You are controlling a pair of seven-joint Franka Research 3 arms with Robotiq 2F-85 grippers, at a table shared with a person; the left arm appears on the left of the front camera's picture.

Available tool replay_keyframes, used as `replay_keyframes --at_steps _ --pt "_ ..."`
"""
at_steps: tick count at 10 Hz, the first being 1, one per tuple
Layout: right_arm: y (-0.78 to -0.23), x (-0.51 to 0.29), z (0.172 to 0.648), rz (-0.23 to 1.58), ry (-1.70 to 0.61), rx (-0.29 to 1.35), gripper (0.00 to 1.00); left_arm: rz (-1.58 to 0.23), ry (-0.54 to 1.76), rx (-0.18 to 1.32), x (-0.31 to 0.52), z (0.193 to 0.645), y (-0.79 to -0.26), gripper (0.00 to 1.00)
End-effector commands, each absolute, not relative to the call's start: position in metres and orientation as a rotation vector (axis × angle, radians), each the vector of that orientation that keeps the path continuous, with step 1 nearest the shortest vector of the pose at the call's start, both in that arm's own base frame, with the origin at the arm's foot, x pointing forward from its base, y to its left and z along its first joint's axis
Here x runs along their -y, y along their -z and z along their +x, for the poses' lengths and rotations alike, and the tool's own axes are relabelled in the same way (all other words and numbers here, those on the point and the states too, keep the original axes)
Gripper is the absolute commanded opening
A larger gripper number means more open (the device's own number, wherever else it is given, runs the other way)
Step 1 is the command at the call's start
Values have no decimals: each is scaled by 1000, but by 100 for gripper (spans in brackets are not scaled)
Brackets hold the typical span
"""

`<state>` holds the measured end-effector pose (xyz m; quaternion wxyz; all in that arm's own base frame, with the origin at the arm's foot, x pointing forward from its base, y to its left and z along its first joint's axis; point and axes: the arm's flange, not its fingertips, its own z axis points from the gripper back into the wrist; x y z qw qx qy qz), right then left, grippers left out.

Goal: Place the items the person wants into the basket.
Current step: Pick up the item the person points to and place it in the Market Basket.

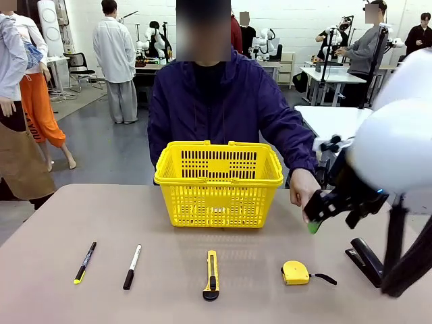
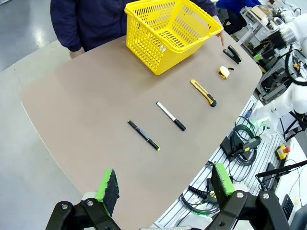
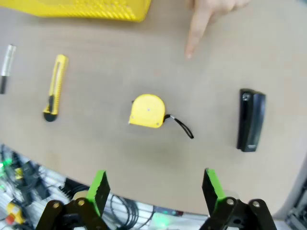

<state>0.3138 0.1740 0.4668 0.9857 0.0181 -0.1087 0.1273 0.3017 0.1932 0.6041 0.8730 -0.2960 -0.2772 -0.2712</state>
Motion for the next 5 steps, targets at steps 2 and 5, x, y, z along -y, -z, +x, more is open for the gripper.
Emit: replay_keyframes --at_steps 2,5 --pt "-435 -192 326 -47 -167 177 100 -626 574 587 -194 301 -604 100" --pt "-436 -193 317 -47 -213 176 100 -626 574 587 -194 301 -604 100"
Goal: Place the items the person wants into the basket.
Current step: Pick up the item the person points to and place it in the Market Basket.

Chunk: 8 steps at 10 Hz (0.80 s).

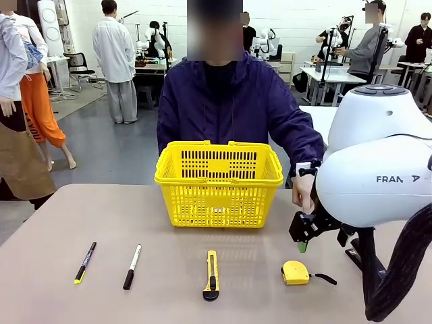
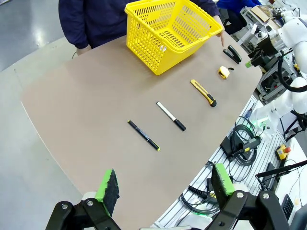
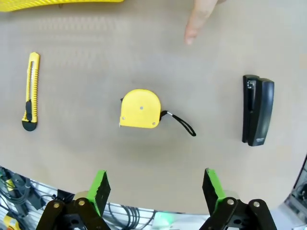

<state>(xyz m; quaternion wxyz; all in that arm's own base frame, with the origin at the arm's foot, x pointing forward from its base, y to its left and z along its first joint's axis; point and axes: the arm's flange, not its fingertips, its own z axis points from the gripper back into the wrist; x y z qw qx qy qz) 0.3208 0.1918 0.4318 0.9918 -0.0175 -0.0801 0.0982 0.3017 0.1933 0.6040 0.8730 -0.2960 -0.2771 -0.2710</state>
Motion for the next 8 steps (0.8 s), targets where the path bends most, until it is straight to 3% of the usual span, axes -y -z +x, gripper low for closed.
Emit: replay_keyframes --at_steps 1,6,8 --pt "-436 -193 317 -47 -213 176 100 -626 574 587 -194 301 -604 100" --pt "-435 -195 318 -29 -209 169 100 -626 574 587 -194 301 -604 100" --pt "-406 -212 335 0 -178 116 100 -626 574 587 -194 301 -604 100"
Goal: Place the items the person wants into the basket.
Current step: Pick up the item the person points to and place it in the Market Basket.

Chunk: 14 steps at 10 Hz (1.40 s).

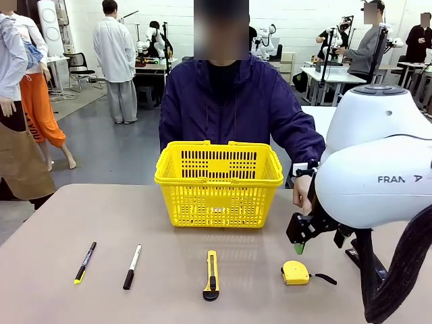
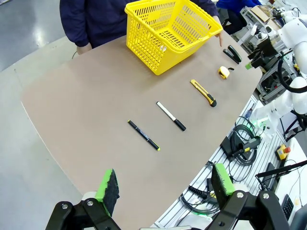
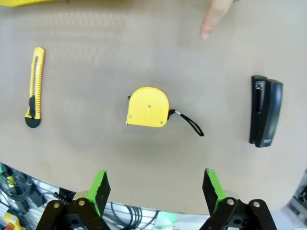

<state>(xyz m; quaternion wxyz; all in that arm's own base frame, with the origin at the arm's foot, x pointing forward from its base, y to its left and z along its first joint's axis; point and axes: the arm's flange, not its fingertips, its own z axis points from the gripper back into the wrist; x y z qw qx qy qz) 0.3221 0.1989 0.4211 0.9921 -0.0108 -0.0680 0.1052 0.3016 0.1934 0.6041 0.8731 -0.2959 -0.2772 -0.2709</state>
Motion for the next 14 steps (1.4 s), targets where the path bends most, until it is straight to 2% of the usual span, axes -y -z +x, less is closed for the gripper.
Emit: replay_keyframes --at_steps 1,5,9,14 --pt "-395 -218 344 -6 -144 84 100 -626 574 587 -194 301 -604 100" --pt "-352 -236 362 -10 -128 -15 100 -626 574 587 -194 301 -604 100" --pt "-330 -242 370 -24 -140 -40 100 -626 574 587 -194 301 -604 100" --pt "-320 -225 374 -23 -108 64 100 -626 574 587 -194 301 -604 100"
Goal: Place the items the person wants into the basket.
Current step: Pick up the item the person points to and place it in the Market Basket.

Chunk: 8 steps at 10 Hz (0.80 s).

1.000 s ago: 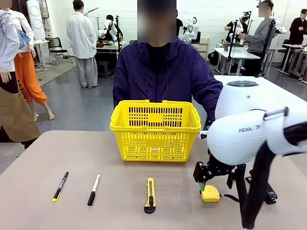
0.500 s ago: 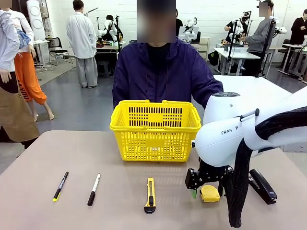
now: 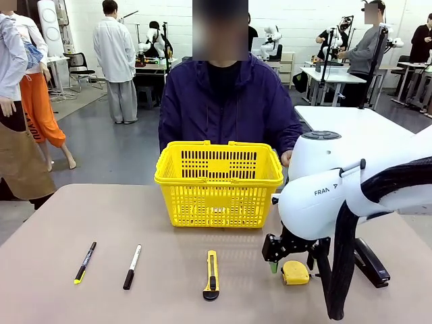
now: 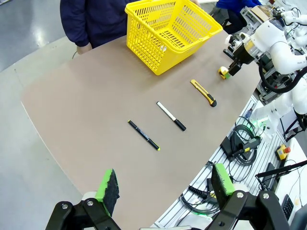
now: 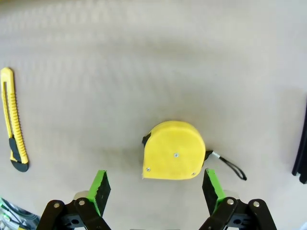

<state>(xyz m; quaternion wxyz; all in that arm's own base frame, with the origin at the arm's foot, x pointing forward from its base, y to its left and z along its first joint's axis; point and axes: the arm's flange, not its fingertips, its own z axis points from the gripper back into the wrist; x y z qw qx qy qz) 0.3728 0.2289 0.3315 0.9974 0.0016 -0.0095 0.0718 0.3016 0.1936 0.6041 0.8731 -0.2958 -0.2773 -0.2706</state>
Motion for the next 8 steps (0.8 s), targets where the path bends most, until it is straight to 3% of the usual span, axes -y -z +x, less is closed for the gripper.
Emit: replay_keyframes --at_steps 1,8 --pt "-317 -222 375 -26 -99 72 100 -626 574 587 -194 301 -604 100" --pt "-296 -224 386 11 -147 103 100 -626 574 587 -194 301 -604 100"
